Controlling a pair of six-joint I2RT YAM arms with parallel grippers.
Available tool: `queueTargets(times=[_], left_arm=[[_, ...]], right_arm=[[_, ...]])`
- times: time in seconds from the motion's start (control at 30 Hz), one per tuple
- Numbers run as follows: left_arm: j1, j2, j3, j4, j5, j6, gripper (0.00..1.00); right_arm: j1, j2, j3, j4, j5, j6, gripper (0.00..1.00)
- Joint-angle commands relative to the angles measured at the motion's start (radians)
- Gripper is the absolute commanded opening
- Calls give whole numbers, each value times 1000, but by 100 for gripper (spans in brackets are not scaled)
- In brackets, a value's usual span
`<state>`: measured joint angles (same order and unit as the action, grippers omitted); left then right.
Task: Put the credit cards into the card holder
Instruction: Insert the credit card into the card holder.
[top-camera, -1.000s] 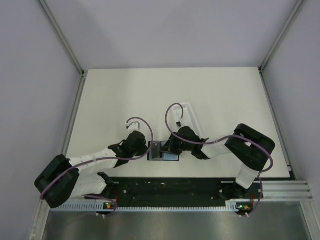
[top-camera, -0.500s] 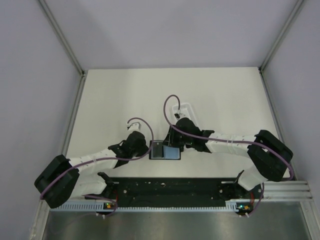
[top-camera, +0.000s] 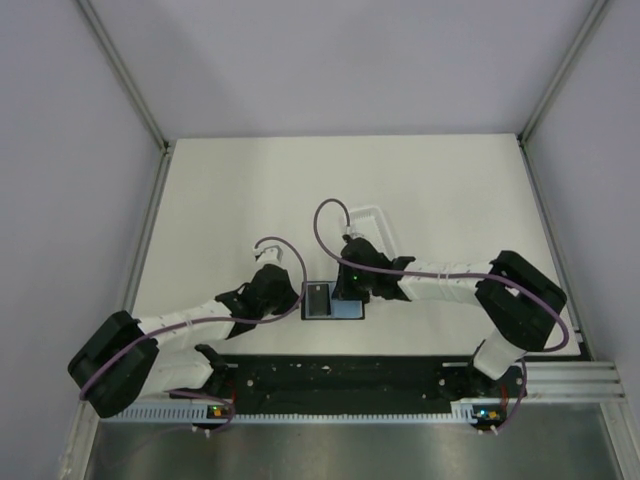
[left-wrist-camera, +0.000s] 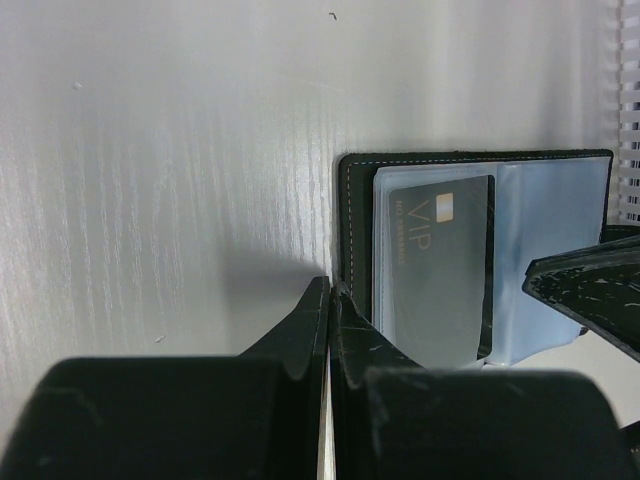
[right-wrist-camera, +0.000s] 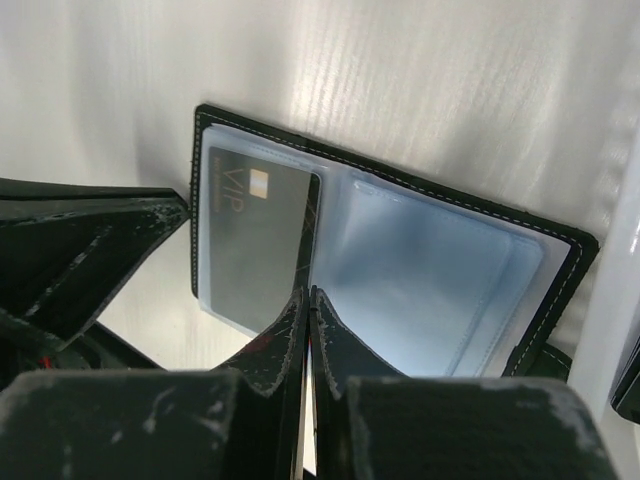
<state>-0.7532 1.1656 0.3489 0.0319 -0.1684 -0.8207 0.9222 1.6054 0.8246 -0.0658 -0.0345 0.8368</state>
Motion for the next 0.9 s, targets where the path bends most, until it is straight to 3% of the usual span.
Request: queueTargets(times=[0.0, 0.47, 0.87], left_arm=[[-3, 5, -36, -56, 18, 0, 0], [-3, 6, -37, -52, 18, 0, 0], [-3, 6, -37, -50, 20, -3, 0]], right_arm=[[24, 39, 61, -19, 15, -15, 0], [87, 120, 176, -206, 140, -27, 0], [92, 126, 124, -59, 38, -16, 0]])
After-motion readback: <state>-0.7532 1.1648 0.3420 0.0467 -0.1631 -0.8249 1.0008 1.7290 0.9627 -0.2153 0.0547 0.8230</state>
